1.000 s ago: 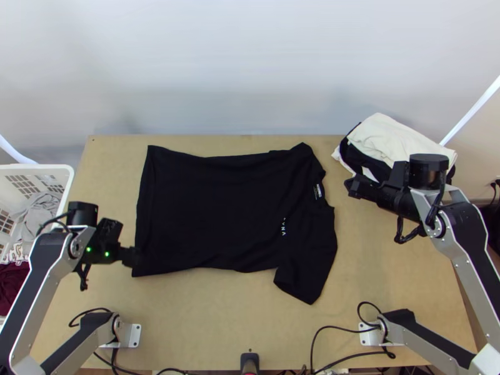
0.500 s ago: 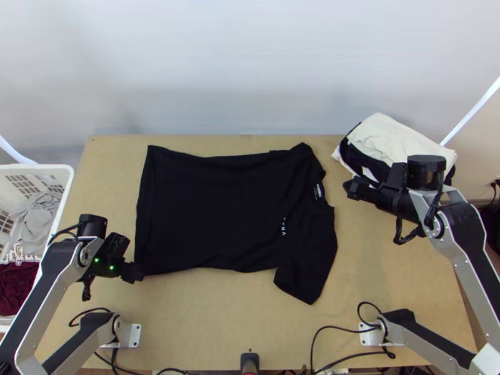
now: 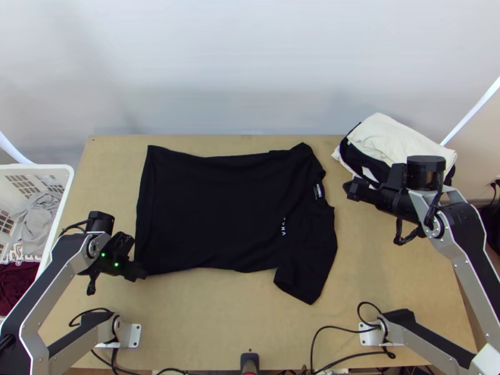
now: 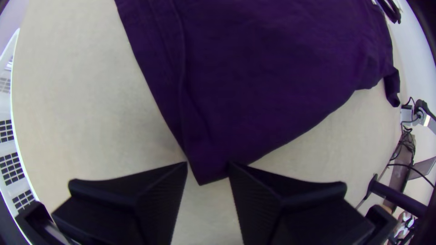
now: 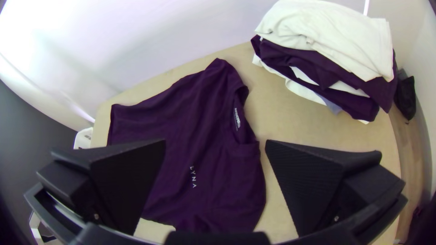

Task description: Fold the t-shirt

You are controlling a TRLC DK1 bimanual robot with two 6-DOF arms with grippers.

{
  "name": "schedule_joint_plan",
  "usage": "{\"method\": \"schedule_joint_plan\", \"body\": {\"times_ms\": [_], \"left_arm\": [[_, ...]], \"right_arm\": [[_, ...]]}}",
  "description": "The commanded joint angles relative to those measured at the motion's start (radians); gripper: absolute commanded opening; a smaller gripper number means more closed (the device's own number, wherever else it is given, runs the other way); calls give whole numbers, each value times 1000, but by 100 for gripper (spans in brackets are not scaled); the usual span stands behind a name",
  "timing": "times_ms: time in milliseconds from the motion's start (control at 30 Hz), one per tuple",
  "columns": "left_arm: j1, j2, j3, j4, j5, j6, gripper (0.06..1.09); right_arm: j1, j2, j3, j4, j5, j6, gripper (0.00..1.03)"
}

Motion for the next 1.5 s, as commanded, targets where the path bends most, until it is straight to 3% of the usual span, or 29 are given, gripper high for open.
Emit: {"method": "schedule_joint_plan", "body": {"times_ms": [0,33,333,467,533,833,867,967,1000,1467], "left_arm": [[-3,3,-39,33,-4,16,16],[-3,-5,-47,47,-4,17,10],[-3,-23,-51,47,11,28,10],[-3,-21,-51,48,11,28,10],[-3,-21,-48,48,10,25,10],[-3,-23,-51,47,10,20,10],[-3,-23,-51,47,10,20,10],[-1,-23,-51,47,10,20,10],[-3,-23,-51,47,10,20,10],[-3,-23,-50,48,10,19,10]], "right_arm": [[3,-6,-13,-7,-6,16,99],[-5,-8,-22,-10,-9,16,99],[-115,-5,-229,-10,-203,11,99],[-115,3,-335,13,-231,6,99],[-112,15,-376,14,-254,5,93],[-118,107,-491,73,-257,-32,85],[-117,115,-496,74,-257,-53,82],[-115,132,-504,126,-257,-56,55],[-115,143,-504,140,-257,-56,53],[-103,236,-514,206,-254,-64,52]]}}
